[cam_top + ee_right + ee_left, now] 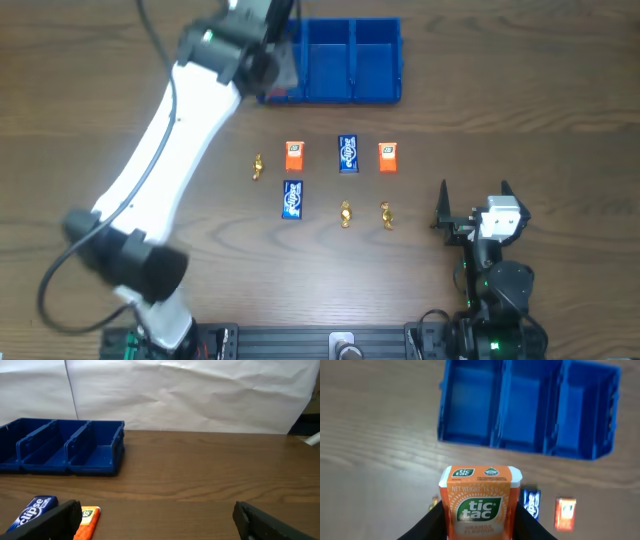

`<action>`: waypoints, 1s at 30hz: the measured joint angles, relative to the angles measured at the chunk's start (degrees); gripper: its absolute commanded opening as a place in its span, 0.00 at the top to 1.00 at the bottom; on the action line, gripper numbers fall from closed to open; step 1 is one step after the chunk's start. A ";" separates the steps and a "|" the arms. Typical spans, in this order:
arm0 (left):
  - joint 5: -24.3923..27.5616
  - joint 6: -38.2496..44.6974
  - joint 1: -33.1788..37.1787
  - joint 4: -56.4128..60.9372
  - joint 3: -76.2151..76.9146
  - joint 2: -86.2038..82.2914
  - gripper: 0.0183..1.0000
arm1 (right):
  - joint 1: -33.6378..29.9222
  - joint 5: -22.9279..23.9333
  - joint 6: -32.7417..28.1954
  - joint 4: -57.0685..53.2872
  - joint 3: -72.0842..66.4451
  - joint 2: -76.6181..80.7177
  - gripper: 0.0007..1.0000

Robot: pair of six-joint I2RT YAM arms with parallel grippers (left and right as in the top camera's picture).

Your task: Sort Candies Into Trays

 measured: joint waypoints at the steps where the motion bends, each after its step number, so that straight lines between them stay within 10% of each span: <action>1: -0.15 0.46 0.15 -3.32 5.81 4.04 0.66 | 0.00 -0.02 0.00 0.07 0.00 0.00 0.00; 25: 2.73 7.87 5.70 -1.07 25.70 28.89 0.61 | 0.00 0.00 0.00 0.02 0.00 0.02 0.00; 30: 2.75 8.44 5.70 -1.03 25.73 29.79 0.25 | 0.00 0.00 -0.02 0.02 0.00 0.02 0.00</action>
